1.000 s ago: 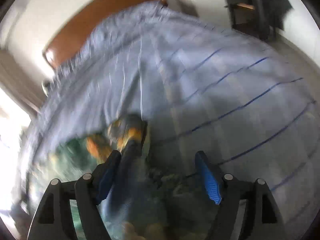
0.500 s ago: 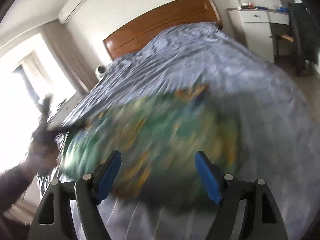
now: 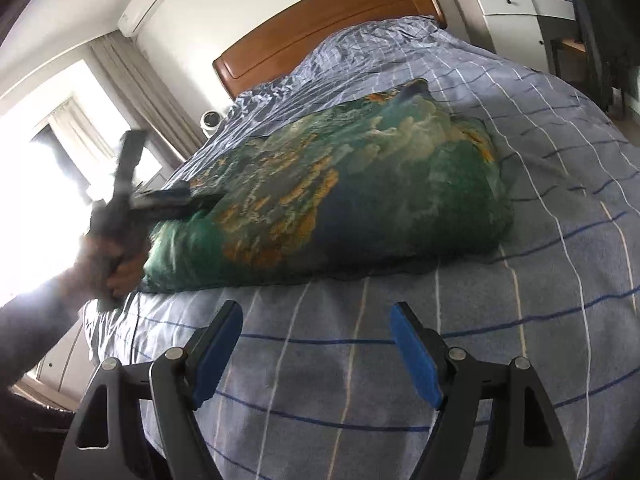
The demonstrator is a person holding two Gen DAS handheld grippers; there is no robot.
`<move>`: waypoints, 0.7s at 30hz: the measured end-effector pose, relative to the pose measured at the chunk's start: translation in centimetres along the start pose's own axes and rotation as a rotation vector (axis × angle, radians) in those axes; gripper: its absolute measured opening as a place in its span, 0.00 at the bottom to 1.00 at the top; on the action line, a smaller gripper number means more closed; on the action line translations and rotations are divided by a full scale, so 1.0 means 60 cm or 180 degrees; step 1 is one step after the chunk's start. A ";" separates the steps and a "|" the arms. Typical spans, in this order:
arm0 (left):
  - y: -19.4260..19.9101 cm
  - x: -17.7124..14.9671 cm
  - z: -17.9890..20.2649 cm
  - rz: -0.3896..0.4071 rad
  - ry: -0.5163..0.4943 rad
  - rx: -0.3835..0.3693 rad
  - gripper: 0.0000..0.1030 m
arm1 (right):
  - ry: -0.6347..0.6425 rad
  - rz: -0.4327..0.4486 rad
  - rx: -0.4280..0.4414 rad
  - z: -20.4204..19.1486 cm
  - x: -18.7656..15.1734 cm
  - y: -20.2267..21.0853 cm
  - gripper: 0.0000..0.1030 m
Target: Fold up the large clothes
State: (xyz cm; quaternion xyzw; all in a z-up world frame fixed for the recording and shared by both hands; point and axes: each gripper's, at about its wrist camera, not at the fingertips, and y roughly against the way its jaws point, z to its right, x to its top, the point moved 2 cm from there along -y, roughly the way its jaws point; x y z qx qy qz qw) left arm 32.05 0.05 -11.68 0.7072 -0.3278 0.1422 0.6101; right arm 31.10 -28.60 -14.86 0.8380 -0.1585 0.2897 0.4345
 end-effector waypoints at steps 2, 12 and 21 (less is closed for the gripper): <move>0.005 -0.010 0.006 0.0024 -0.0059 0.0019 0.96 | 0.0009 0.0024 -0.0040 0.002 -0.002 0.001 0.75; 0.031 -0.055 0.033 0.0044 -0.0062 0.0092 0.96 | -0.0016 0.0030 -0.0194 0.002 -0.037 -0.002 0.76; 0.051 -0.090 0.060 -0.0105 -0.0005 0.0134 0.96 | 0.0191 0.0027 -0.0363 -0.005 -0.061 -0.008 0.76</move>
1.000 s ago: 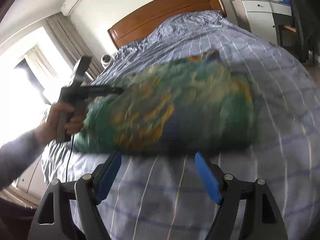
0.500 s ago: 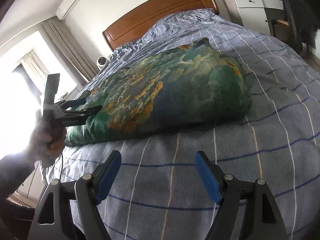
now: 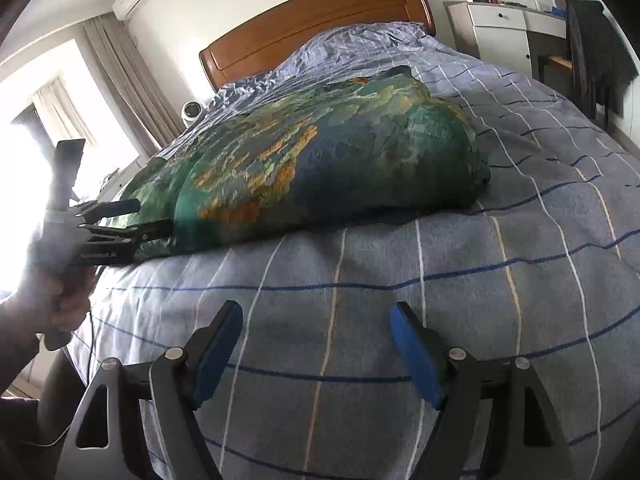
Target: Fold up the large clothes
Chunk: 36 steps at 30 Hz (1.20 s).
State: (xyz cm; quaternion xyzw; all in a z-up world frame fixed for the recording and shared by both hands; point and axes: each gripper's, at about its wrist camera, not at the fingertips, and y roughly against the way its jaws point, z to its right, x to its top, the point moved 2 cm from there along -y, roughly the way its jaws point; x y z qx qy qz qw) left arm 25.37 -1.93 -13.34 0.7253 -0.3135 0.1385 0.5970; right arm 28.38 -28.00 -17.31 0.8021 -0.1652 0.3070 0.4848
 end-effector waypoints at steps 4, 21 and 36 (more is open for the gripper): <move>0.015 -0.006 0.007 -0.0051 0.0022 0.0096 0.96 | 0.0021 0.0029 -0.0027 -0.001 -0.005 0.007 0.76; 0.032 -0.016 0.011 -0.0136 0.0135 0.0125 0.96 | 0.0106 0.0037 -0.0086 -0.003 -0.025 0.014 0.76; 0.052 0.005 0.016 0.0044 0.0146 -0.0085 0.96 | -0.1418 0.0335 0.0066 0.150 0.109 0.004 0.85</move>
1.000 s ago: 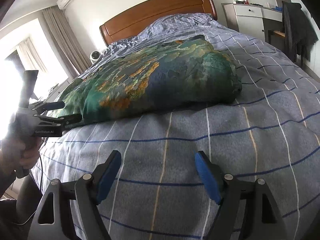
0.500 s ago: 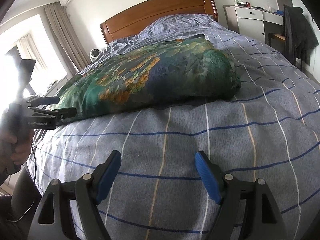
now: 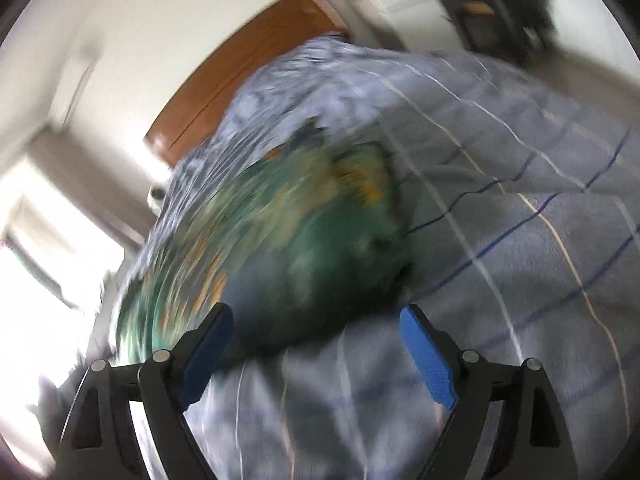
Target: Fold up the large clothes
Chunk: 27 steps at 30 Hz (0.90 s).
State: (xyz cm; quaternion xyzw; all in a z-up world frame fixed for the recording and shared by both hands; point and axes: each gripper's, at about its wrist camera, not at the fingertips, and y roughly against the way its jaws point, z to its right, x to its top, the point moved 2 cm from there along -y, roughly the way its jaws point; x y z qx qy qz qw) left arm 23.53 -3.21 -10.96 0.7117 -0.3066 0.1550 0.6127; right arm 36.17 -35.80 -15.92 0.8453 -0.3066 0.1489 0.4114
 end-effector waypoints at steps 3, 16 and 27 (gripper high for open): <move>0.001 0.010 -0.004 -0.0011 -0.0010 -0.0018 0.96 | -0.0280 0.0003 0.0163 0.021 0.025 -0.034 0.85; 0.043 0.219 0.064 0.0027 -0.0390 -0.1030 0.96 | -0.0046 0.0197 0.0104 -0.013 0.019 -0.033 0.41; 0.016 0.323 0.155 -0.0398 -0.0704 -0.1357 0.95 | 0.1332 0.0702 0.0109 -0.215 -0.001 0.057 0.41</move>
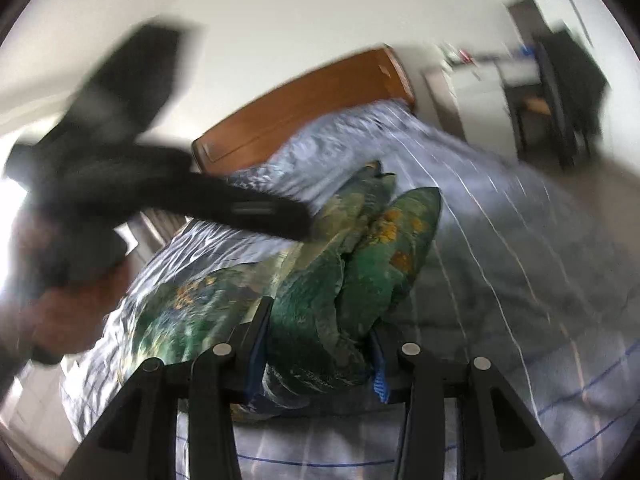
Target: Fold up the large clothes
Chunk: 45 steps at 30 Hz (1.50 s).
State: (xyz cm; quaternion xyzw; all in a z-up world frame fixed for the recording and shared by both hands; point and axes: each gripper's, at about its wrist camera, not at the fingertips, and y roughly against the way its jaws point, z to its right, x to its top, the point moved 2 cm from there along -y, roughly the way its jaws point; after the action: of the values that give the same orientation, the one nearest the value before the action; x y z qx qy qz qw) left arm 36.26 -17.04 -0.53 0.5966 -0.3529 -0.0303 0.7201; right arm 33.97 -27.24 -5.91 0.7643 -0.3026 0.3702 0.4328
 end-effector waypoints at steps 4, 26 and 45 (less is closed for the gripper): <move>0.023 -0.014 0.004 -0.0046 -0.0190 0.0222 0.95 | 0.0628 0.0066 0.0039 -0.089 0.004 0.008 0.41; 0.137 -0.226 -0.351 0.0125 0.1136 0.0879 0.27 | 0.1103 -0.0436 0.0501 -0.160 -0.036 0.029 0.68; 0.090 -0.471 -0.535 0.0276 0.2308 0.0383 0.31 | 0.1747 -0.1376 0.0849 -0.375 -0.052 -0.224 0.29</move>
State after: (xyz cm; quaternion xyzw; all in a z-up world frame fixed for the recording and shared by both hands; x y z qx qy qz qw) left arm 30.51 24.52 -10.39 0.5944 -0.1009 0.2344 0.7626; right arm 35.97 -0.93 -6.45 0.7325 0.0440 0.4975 0.4626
